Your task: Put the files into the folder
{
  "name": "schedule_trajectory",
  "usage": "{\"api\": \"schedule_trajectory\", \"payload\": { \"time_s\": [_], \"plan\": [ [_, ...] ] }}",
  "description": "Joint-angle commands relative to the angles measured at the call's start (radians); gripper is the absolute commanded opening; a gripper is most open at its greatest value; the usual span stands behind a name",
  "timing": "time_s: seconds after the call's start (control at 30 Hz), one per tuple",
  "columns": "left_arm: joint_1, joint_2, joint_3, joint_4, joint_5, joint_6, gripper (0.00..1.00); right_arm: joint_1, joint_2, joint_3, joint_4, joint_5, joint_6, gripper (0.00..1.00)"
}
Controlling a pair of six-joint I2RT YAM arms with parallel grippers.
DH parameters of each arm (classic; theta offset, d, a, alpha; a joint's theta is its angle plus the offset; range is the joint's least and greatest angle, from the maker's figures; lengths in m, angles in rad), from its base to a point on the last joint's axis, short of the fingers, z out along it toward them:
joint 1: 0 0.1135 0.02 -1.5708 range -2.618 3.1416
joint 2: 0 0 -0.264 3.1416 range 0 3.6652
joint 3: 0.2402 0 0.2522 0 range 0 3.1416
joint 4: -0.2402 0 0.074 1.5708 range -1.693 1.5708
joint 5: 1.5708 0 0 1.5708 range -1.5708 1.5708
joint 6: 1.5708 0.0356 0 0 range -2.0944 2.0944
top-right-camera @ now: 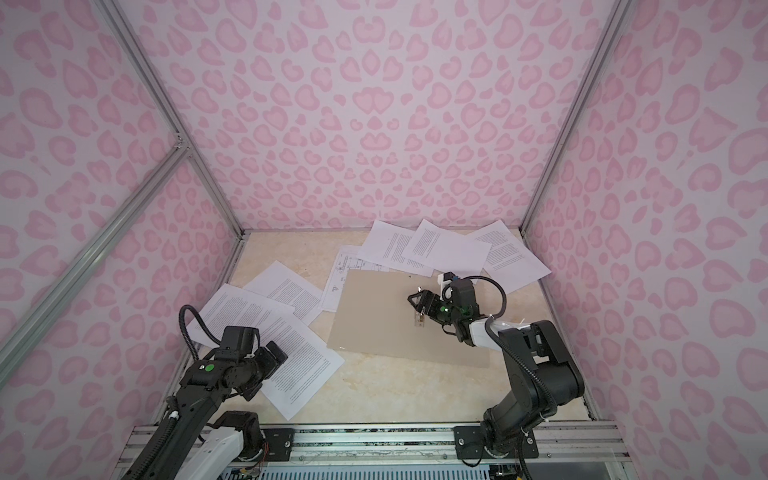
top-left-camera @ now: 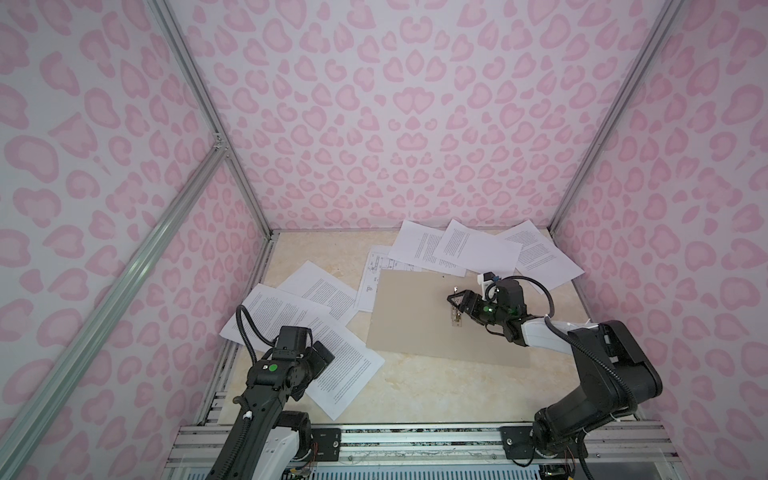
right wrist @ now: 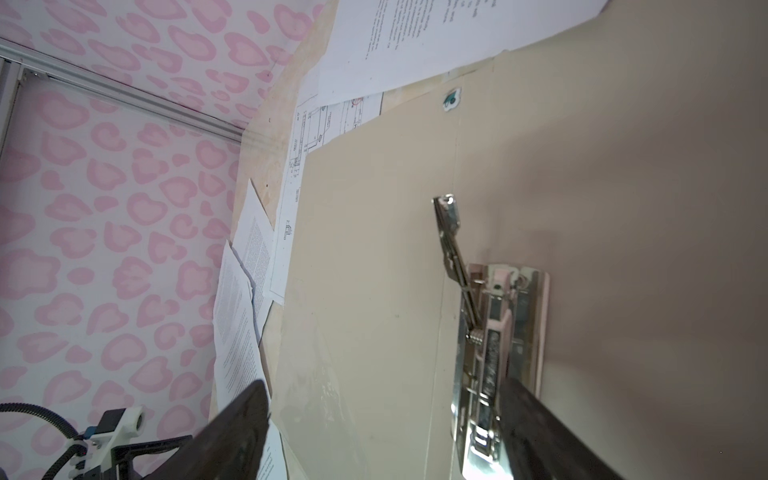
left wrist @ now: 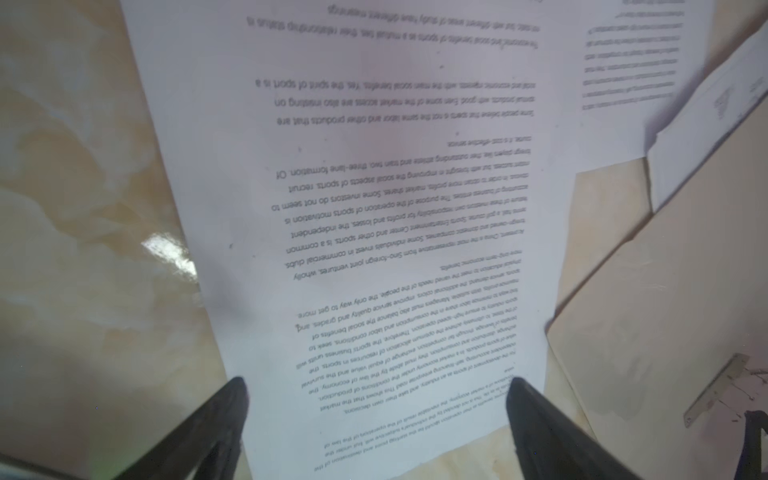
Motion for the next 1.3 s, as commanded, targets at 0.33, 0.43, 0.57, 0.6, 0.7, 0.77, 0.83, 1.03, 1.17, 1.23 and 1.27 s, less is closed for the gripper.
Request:
{"api": "schedule_trajectory", "payload": {
  "time_s": [0.33, 0.43, 0.57, 0.6, 0.7, 0.77, 0.83, 1.03, 1.17, 1.23, 1.27],
  "plan": [
    [0.003, 0.015, -0.126, 0.096, 0.023, -0.127, 0.98, 0.002, -0.03, -0.016, 0.002, -0.041, -0.023, 0.88],
    [0.002, 0.01, -0.135, 0.06, -0.009, -0.142, 0.98, 0.002, -0.027, -0.017, 0.014, -0.046, -0.012, 0.88],
    [0.002, -0.019, -0.112, 0.019, -0.048, -0.135, 0.98, 0.003, -0.015, -0.021, 0.041, -0.055, 0.011, 0.88],
    [0.002, -0.026, -0.104, 0.009, -0.057, -0.132, 0.98, 0.003, -0.01, -0.023, 0.05, -0.058, 0.017, 0.88],
    [0.003, -0.035, -0.085, -0.015, -0.084, -0.128, 0.98, 0.002, 0.004, -0.026, 0.073, -0.067, 0.036, 0.88],
    [0.004, -0.034, -0.068, -0.047, -0.111, -0.137, 0.98, 0.002, 0.016, -0.026, 0.09, -0.074, 0.05, 0.88],
    [0.003, -0.023, -0.057, -0.065, -0.125, -0.147, 0.98, 0.004, 0.022, -0.027, 0.101, -0.077, 0.057, 0.88],
    [0.001, 0.043, -0.1, 0.013, -0.071, -0.156, 0.98, 0.006, 0.042, -0.023, 0.127, -0.087, 0.079, 0.88],
    [0.002, 0.013, -0.127, 0.093, -0.032, -0.174, 0.98, 0.006, 0.046, -0.02, 0.124, -0.092, 0.079, 0.88],
    [0.001, -0.011, -0.161, 0.148, -0.002, -0.202, 0.98, 0.006, 0.047, -0.019, 0.124, -0.093, 0.078, 0.88],
    [0.001, -0.013, -0.178, 0.184, 0.017, -0.212, 0.98, 0.005, 0.048, -0.019, 0.125, -0.094, 0.078, 0.88]
  ]
}}
